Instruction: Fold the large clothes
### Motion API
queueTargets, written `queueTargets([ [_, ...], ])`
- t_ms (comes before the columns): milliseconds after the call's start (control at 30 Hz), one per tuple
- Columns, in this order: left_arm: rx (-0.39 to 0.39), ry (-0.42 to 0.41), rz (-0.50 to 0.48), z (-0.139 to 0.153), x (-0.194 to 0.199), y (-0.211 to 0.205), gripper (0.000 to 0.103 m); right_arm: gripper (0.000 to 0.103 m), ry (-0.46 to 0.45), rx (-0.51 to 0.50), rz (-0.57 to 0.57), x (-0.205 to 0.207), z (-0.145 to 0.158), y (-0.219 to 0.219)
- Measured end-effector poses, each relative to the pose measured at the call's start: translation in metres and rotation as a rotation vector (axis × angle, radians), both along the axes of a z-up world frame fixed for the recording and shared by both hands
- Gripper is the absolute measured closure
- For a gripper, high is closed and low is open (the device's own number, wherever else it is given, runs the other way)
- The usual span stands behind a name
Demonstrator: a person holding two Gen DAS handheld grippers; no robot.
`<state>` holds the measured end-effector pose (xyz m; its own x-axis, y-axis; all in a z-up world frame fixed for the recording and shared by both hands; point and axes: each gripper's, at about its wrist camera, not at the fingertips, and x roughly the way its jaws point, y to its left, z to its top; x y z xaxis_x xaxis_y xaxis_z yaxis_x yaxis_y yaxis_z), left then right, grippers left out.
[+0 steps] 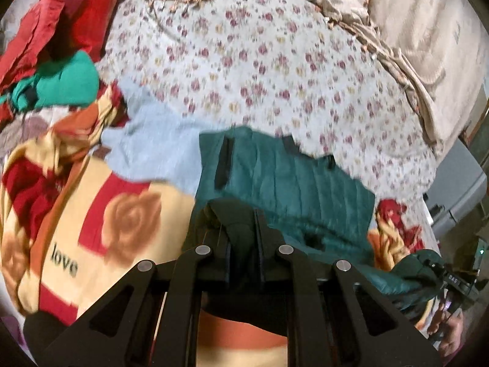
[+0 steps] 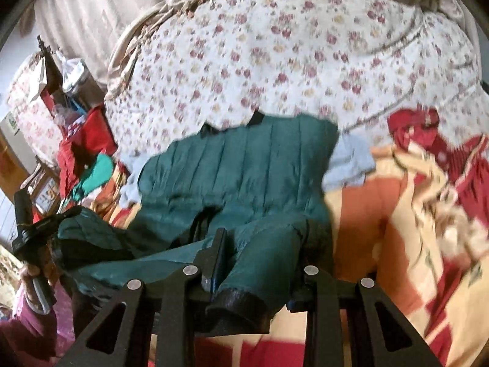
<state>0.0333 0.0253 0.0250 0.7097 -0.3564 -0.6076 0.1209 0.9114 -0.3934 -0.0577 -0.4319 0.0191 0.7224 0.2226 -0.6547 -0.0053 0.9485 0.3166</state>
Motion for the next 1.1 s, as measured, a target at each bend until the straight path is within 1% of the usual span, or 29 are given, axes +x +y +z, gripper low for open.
queueTargets([
  [133, 0.026, -0.035, 0.040, 0.011, 0.037, -0.015, 0.091, 0.074, -0.015, -0.006, -0.037, 0.042, 0.007, -0.011],
  [233, 0.046, -0.032, 0.065, 0.011, 0.069, -0.025, 0.091, 0.074, -0.012, -0.029, -0.055, 0.079, 0.007, -0.016],
  [300, 0.065, -0.023, 0.086, 0.009, 0.093, -0.033, 0.091, 0.074, -0.004, -0.026, -0.072, 0.102, 0.005, -0.022],
  [367, 0.094, -0.018, 0.105, 0.005, 0.114, -0.041, 0.091, 0.074, 0.002, -0.032, -0.090, 0.123, 0.001, -0.026],
  [500, 0.165, 0.005, 0.159, -0.015, 0.161, -0.054, 0.091, 0.074, 0.032, -0.042, -0.144, 0.169, -0.014, -0.039],
  [567, 0.180, 0.039, 0.175, -0.031, 0.187, -0.060, 0.091, 0.074, 0.057, -0.026, -0.165, 0.193, -0.029, -0.047],
  [633, 0.201, 0.065, 0.186, -0.043, 0.205, -0.067, 0.091, 0.074, 0.075, -0.008, -0.179, 0.209, -0.042, -0.052],
  [733, 0.275, 0.092, 0.190, -0.062, 0.226, -0.082, 0.091, 0.074, 0.089, 0.005, -0.199, 0.230, -0.063, -0.056],
  [767, 0.296, 0.099, 0.192, -0.069, 0.232, -0.087, 0.091, 0.072, 0.094, 0.018, -0.198, 0.236, -0.072, -0.057],
  [833, 0.321, 0.110, 0.193, -0.078, 0.238, -0.091, 0.091, 0.070, 0.084, 0.045, -0.198, 0.238, -0.080, -0.059],
  [900, 0.321, 0.112, 0.199, -0.083, 0.240, -0.092, 0.090, 0.064, 0.067, 0.086, -0.179, 0.235, -0.080, -0.063],
  [1000, 0.300, 0.116, 0.194, -0.087, 0.242, -0.091, 0.089, 0.055, 0.072, 0.173, -0.157, 0.225, -0.069, -0.076],
  [1033, 0.299, 0.119, 0.193, -0.087, 0.242, -0.092, 0.089, 0.048, 0.057, 0.195, -0.165, 0.217, -0.063, -0.080],
  [1067, 0.301, 0.121, 0.193, -0.087, 0.243, -0.093, 0.088, 0.040, 0.035, 0.194, -0.184, 0.208, -0.054, -0.083],
  [1100, 0.303, 0.123, 0.195, -0.087, 0.243, -0.093, 0.088, 0.036, 0.016, 0.183, -0.197, 0.200, -0.047, -0.083],
])
